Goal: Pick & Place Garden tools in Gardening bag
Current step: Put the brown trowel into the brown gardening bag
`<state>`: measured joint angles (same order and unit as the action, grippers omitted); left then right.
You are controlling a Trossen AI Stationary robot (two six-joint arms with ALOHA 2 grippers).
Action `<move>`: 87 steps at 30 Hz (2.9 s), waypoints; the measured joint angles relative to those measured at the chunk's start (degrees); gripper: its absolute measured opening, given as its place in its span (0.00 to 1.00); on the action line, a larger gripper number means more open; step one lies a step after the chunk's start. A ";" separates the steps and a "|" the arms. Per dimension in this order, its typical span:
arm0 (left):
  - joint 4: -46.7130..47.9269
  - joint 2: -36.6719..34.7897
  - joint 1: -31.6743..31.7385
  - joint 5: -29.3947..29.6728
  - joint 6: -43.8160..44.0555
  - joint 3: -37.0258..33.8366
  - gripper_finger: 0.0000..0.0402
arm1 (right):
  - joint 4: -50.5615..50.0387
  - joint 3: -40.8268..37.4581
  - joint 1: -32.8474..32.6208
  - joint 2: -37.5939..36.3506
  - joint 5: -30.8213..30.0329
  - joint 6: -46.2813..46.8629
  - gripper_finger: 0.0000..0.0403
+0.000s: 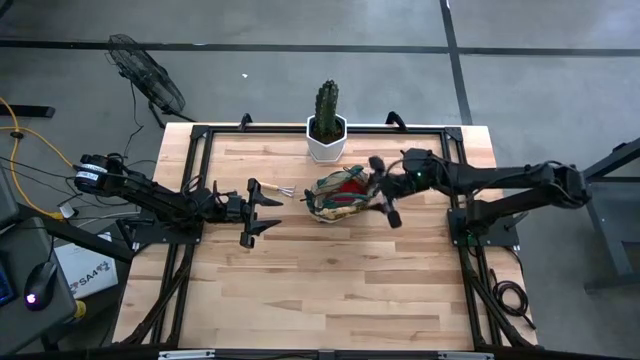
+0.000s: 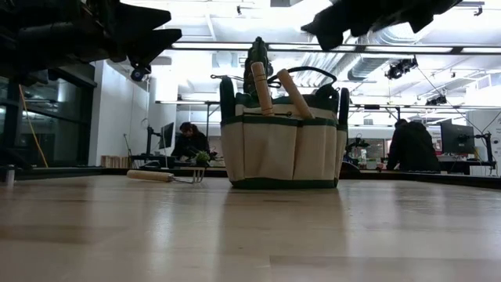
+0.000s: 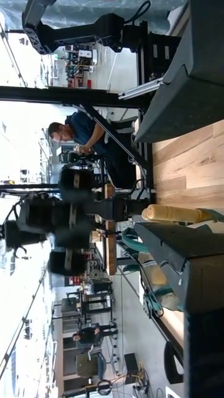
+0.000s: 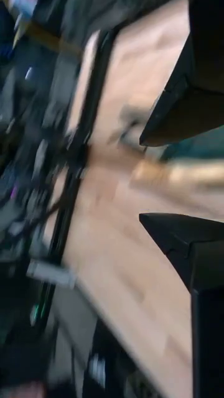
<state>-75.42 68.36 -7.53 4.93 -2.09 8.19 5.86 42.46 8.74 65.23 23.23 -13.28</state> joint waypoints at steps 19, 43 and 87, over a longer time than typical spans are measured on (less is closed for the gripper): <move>0.14 0.00 0.00 0.02 0.02 0.00 0.54 | 13.54 1.08 -6.96 11.87 -11.45 0.15 0.01; 1.72 0.04 0.00 -0.10 1.31 0.00 0.54 | -12.67 16.50 -7.59 19.23 -17.38 7.69 0.01; 2.98 0.07 0.00 -0.19 2.61 -0.04 0.54 | -25.16 16.48 -8.53 11.68 -24.24 9.10 0.01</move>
<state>-72.44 68.42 -7.53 4.74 0.53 8.14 -19.30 58.94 0.21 76.92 -1.02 -4.18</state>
